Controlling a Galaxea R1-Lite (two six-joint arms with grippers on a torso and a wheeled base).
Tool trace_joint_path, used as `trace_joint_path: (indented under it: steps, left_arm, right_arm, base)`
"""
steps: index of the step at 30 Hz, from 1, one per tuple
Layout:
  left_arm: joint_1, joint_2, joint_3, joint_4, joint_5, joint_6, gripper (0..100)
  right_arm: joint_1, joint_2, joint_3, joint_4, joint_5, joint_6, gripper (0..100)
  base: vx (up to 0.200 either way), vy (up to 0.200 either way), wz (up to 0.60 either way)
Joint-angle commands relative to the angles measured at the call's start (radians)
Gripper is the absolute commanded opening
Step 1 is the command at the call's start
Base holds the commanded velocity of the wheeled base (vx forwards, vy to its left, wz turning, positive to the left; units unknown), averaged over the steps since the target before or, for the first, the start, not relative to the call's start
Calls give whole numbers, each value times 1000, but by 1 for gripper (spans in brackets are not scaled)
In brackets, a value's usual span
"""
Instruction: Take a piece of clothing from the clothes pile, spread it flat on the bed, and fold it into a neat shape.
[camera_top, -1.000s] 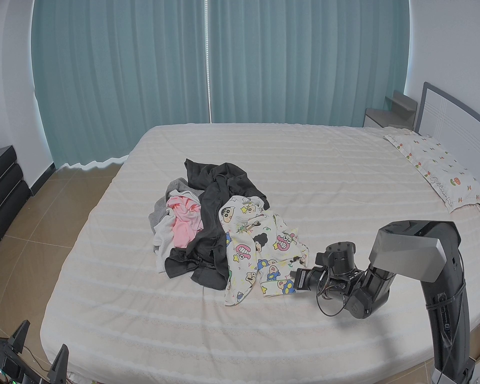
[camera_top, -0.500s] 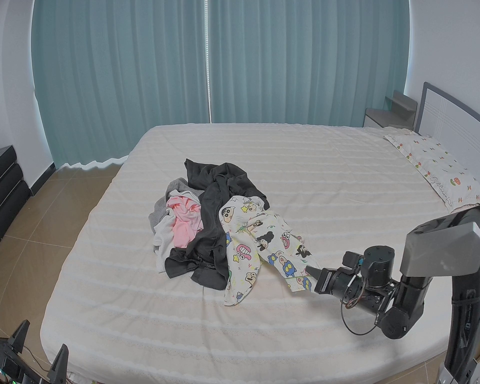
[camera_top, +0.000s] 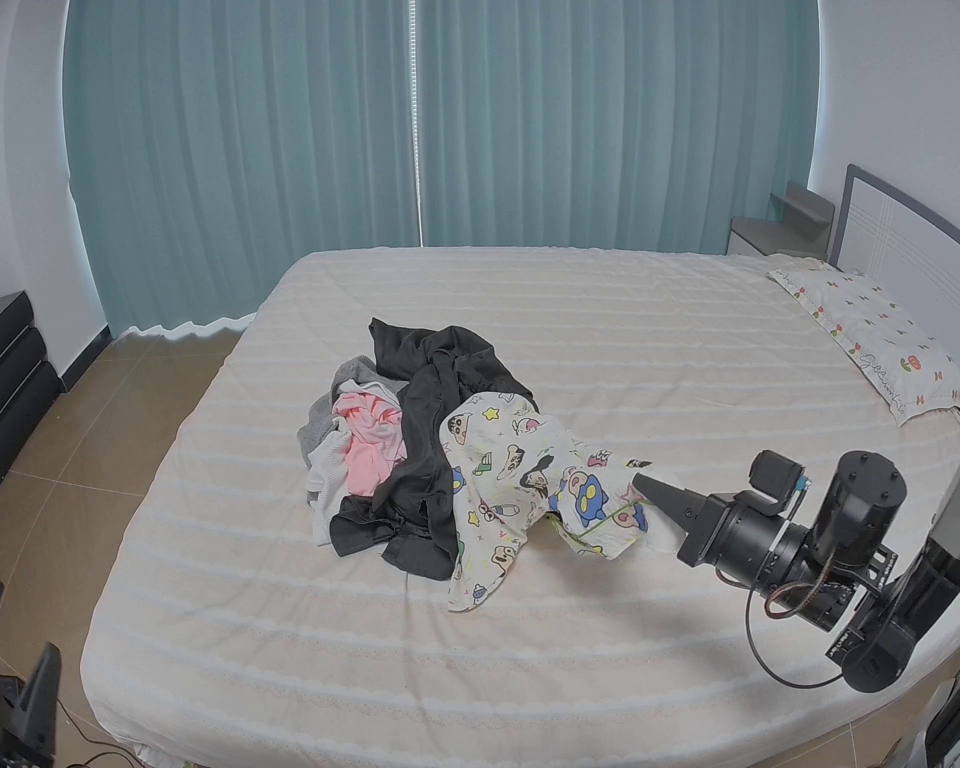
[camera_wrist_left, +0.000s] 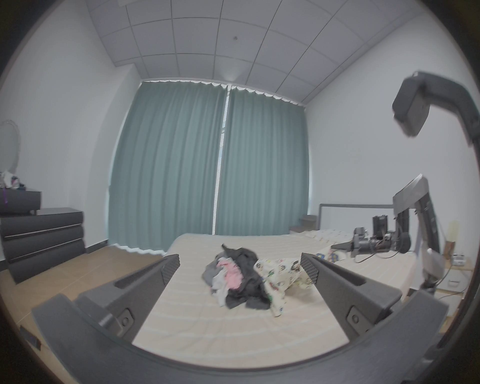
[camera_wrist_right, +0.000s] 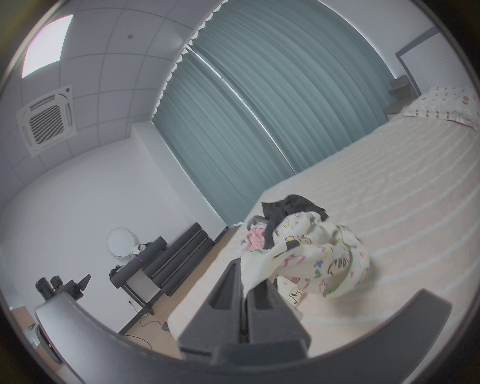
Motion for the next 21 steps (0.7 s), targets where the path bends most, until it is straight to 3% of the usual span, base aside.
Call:
trace_joint_path:
  steps: [1, 3, 5, 8, 9, 13, 18, 21]
  left_arm:
    - [-81, 525, -173, -34, -274, 32, 100]
    - [-151, 649, -170, -34, -333, 84, 100]
    - [-250, 799, -170, -41, -333, 124, 100]
    - [-283, 865, -171, -48, -328, 130, 100]
    - [-345, 1013, -166, -114, -325, 132, 100]
    - [-394, 1131, -148, -211, -316, 132, 100]
    - [-503, 1434, -127, -449, -146, 126, 100]
    - [-527, 1511, -122, -538, -130, 120, 100]
  right_arm:
    - [48, -287, -24, -2, 6, 1, 0]
    - [47, -320, -68, 51, 6, 1, 0]
    - [45, -352, -116, 105, 14, 1, 0]
    - [47, -357, -131, 129, 23, 1, 0]
    - [53, -359, -163, 162, 45, -1, 0]
    - [51, -343, -199, 163, 51, 1, 0]
    - [51, -323, -269, 194, 52, 1, 0]
    - [53, -313, -281, 217, 52, 1, 0]
  base:
    - [0, 0, 0]
    - [0, 0, 0]
    - [0, 0, 0]
    - [0, 0, 0]
    - [0, 0, 0]
    - [0, 0, 0]
    - [0, 0, 0]
    - [0, 0, 0]
